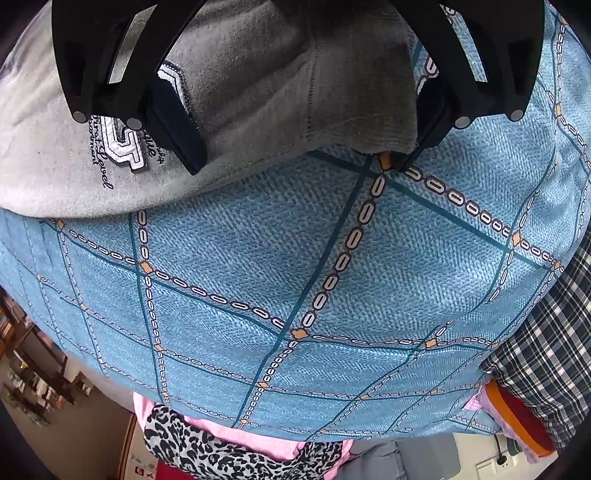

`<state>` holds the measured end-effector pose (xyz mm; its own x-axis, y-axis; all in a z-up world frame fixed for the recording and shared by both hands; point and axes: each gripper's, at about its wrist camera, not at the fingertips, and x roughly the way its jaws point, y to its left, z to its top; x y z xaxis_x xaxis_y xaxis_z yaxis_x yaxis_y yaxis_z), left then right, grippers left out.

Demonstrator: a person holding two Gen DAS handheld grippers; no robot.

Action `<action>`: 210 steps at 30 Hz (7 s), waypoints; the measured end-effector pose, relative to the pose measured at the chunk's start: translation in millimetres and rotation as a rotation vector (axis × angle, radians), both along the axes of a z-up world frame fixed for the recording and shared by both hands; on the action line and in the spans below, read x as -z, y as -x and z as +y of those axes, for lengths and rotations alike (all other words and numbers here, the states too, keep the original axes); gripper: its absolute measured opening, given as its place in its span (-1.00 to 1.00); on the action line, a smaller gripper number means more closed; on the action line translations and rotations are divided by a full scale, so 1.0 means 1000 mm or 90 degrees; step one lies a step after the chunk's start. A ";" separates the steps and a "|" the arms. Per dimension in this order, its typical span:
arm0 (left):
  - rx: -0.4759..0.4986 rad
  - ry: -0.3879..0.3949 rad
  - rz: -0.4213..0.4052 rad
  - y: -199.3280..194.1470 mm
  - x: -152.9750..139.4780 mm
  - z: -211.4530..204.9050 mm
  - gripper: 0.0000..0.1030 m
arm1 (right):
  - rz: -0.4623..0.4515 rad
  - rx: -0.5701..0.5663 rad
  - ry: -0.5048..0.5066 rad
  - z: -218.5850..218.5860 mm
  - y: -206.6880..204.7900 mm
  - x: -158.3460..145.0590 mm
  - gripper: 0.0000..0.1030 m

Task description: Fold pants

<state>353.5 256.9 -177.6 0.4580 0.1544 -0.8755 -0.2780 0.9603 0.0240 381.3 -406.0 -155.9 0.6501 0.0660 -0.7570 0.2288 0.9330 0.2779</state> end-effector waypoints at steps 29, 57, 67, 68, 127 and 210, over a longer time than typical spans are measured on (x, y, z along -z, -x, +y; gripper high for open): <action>-0.007 -0.029 -0.042 -0.002 0.004 -0.005 0.91 | 0.056 -0.126 0.099 0.043 -0.135 0.049 0.42; 0.081 0.052 -0.144 0.041 -0.037 -0.028 -0.72 | -0.079 -0.089 0.101 0.032 -0.019 -0.045 -0.76; 0.114 0.037 -0.187 0.095 -0.073 -0.044 -0.81 | -0.111 -0.057 0.092 0.023 0.042 -0.058 -0.76; 0.116 0.037 -0.194 0.104 -0.077 -0.046 -0.81 | -0.114 -0.053 0.088 0.021 0.049 -0.058 -0.76; 0.059 0.447 -0.168 0.346 -0.017 -0.030 0.30 | -0.212 0.101 0.068 -0.001 0.415 0.010 -0.75; 0.015 0.107 -0.225 0.401 -0.030 -0.026 -0.06 | -0.168 0.179 0.089 -0.009 0.467 0.030 -0.14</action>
